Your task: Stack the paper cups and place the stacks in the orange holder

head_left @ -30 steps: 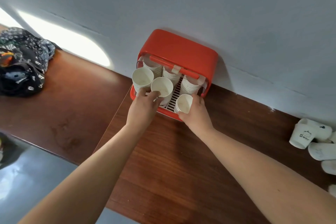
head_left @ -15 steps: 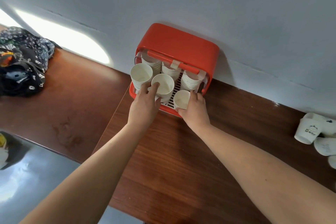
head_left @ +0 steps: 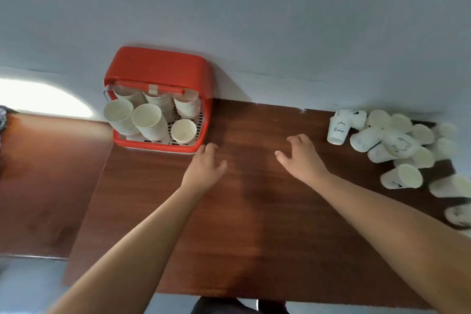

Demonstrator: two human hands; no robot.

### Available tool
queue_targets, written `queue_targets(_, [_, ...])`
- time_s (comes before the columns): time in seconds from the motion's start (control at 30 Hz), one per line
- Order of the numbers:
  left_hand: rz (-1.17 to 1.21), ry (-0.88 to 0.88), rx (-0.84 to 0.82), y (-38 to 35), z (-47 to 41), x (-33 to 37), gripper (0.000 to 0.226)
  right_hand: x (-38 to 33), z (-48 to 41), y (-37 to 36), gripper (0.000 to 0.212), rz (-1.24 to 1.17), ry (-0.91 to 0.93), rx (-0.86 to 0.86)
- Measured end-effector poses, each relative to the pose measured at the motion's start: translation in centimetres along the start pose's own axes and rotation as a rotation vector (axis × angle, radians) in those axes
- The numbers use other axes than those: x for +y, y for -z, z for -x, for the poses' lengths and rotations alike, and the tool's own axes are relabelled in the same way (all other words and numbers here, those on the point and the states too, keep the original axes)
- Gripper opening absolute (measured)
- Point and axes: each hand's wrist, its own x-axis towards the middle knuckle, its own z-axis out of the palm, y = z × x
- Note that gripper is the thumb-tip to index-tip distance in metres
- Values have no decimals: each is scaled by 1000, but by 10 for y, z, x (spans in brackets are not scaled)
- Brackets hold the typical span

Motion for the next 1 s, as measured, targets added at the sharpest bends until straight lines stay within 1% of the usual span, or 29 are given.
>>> queue_targets(0.1, [-23,-132,-76,-41,-20,73,42,78,14,43,60,-33,-116,87])
queue_targets(0.23, [-91,-247,-163,-100,-47,169,40,175,30,86,59,-89,-242,163])
queue_targets(0.33, [-71,-248,-191,-146,-68,225,36,233,31,105,58,-139,-283,209])
queue_targets(0.43, [-73,-209,-192,-188,-93,259,35,273,19,113,62,-178,-293,206])
queue_targets(0.6, [-60,-36,-153,-251,-152,279,39,321,-22,108,72,-128,-246,254])
queue_targets(0.7, [-46,73,-119,-283,-180,280,58,342,-44,100,75,-89,-229,216])
queue_targets(0.77, [-48,142,-125,-300,-190,278,74,352,-54,94,70,-60,-195,181])
queue_targets(0.8, [-60,161,-135,-306,-193,276,78,355,-57,92,66,-56,-175,170])
queue_targets(0.87, [-89,163,-143,-316,-195,269,76,361,-63,90,63,-37,-123,160])
queue_targets(0.93, [-98,138,-130,-318,-194,263,68,361,-68,92,61,1,-72,153])
queue_targets(1.0, [-63,151,-130,-312,-190,260,61,356,-71,100,63,-21,-42,147])
